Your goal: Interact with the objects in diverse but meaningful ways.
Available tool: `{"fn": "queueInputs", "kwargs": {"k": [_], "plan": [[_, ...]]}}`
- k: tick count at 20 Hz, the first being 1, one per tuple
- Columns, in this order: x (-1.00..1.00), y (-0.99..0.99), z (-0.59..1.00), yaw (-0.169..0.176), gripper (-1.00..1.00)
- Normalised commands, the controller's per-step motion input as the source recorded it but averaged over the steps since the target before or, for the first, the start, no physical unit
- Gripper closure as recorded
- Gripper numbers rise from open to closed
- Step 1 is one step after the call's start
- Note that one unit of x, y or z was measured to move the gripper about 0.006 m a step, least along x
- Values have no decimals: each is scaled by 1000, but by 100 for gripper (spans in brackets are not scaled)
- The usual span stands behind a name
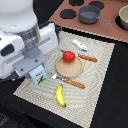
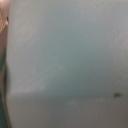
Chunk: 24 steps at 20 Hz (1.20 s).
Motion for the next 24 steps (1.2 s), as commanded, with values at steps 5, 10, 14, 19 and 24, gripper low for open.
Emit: {"fn": "queueInputs", "kwargs": {"k": [5, 10, 14, 19, 24], "plan": [[227, -252, -190, 0, 100], [134, -276, -244, 0, 100], [314, -185, -204, 0, 100], [613, -42, 239, -18, -100], [680, -9, 771, -53, -100]]}}
